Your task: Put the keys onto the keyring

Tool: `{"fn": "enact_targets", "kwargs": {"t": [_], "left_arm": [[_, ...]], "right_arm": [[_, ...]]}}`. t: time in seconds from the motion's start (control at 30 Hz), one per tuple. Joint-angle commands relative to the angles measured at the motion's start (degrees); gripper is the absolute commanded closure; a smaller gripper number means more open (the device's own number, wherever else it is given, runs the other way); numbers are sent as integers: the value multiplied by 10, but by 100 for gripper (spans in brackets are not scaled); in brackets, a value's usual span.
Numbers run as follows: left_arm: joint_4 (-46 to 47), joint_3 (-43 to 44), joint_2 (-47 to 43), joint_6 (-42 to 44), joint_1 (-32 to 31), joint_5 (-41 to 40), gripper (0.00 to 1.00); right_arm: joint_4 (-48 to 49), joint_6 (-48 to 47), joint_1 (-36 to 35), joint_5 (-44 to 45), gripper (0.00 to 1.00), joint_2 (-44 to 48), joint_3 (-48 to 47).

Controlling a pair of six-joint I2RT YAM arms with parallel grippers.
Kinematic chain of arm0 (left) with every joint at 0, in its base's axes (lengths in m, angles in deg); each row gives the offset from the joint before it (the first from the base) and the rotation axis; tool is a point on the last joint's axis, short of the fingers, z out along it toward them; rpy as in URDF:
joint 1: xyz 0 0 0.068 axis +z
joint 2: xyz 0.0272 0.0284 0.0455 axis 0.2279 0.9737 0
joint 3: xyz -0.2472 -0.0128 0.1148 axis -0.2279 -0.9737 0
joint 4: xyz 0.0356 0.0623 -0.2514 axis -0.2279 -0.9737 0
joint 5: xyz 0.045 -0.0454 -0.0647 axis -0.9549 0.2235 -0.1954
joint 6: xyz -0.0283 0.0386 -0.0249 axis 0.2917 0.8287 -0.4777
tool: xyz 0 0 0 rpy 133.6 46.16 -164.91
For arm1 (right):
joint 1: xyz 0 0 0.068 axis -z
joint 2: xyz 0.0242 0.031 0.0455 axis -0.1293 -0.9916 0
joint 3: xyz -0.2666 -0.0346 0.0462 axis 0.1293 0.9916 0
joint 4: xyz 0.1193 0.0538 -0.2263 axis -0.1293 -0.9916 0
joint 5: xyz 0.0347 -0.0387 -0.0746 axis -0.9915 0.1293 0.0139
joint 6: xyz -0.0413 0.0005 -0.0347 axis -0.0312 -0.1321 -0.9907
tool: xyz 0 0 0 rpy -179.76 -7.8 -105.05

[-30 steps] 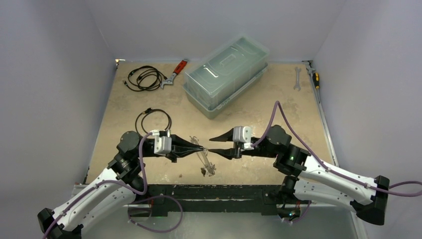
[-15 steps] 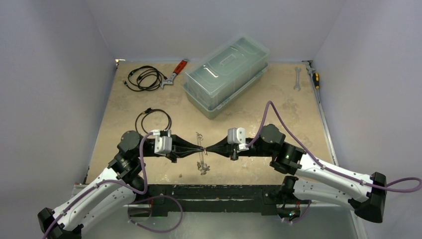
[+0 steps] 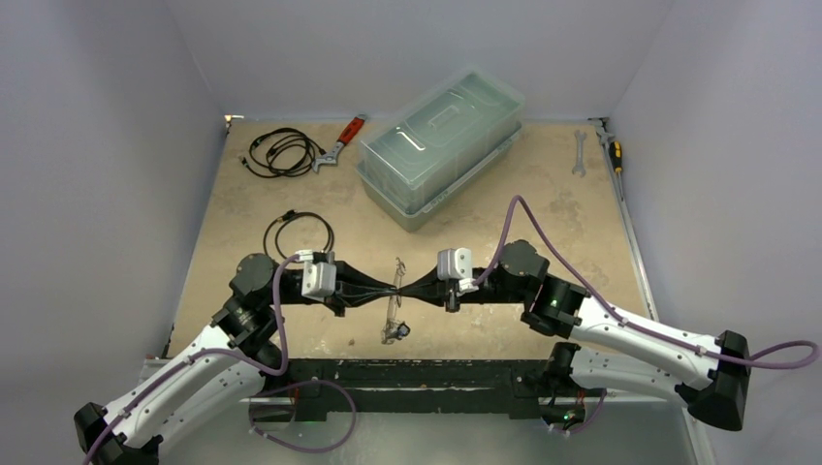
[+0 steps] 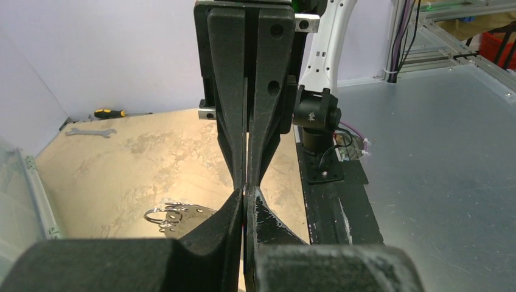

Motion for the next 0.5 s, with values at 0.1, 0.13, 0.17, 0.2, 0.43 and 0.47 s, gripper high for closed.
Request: {"fn": "enact_targets", "kwargs": {"t": [0.1, 0.13, 0.17, 0.2, 0.43, 0.47], "left_arm": [[50, 5, 0, -10, 2, 5, 100], [50, 5, 0, -10, 1, 4, 100], [50, 5, 0, -10, 2, 5, 100], [50, 5, 1, -11, 2, 5, 100], [46, 6, 3, -11, 4, 3, 100], [44, 7, 3, -9, 4, 2, 100]], "right_arm": [[28, -4, -2, -21, 100, -24, -29], [28, -4, -2, -21, 100, -25, -29], [29, -4, -2, -20, 100, -25, -28], [29, -3, -2, -19, 100, -24, -28], [34, -1, -2, -5, 100, -12, -22], [32, -1, -2, -3, 100, -10, -22]]}}
